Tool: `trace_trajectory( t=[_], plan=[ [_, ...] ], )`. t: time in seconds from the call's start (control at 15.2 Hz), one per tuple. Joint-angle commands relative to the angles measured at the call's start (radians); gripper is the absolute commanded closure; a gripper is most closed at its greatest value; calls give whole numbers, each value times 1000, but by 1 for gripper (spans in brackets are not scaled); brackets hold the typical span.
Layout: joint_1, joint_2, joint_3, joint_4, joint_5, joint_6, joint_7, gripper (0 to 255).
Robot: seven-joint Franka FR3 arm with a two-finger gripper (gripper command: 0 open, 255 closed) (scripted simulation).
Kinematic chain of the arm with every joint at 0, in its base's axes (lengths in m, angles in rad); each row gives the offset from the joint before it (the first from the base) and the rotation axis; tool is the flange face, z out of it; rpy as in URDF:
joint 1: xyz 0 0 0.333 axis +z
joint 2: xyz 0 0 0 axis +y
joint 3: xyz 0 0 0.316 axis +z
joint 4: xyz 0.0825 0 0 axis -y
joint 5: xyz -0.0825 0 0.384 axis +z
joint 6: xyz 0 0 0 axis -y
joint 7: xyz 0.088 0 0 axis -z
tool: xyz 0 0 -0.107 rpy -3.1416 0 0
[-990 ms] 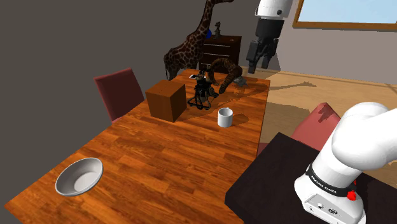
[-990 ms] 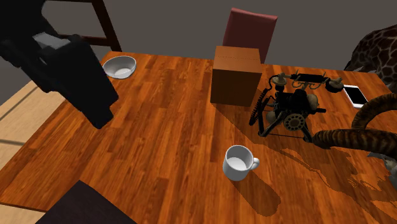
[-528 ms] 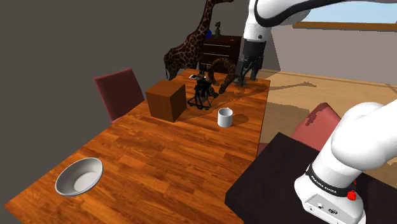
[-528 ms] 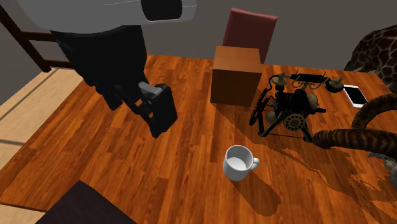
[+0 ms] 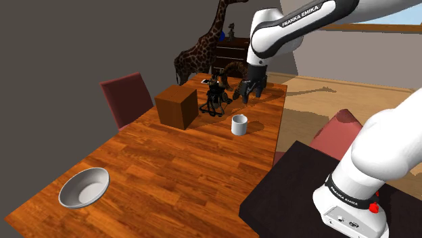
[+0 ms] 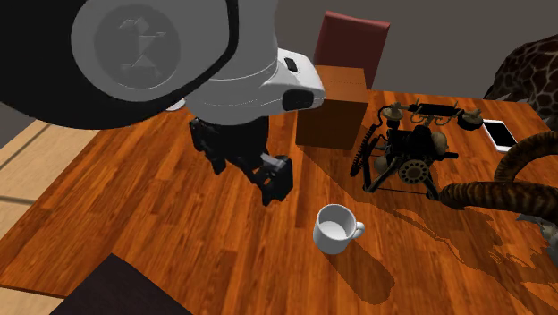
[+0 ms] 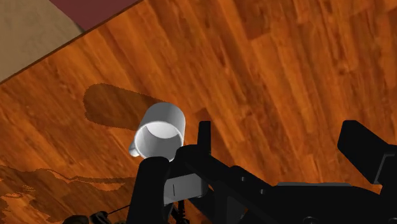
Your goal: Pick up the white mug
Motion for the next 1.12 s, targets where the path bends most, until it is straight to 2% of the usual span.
trace_trajectory(
  t=[0.0,0.53,1.06],
  plan=[
    [-6,86,-9,27,-3,58,-11,0],
    [-23,385,-31,130,2,246,-39,0],
    [-49,694,-41,312,20,363,-66,0]
  ],
)
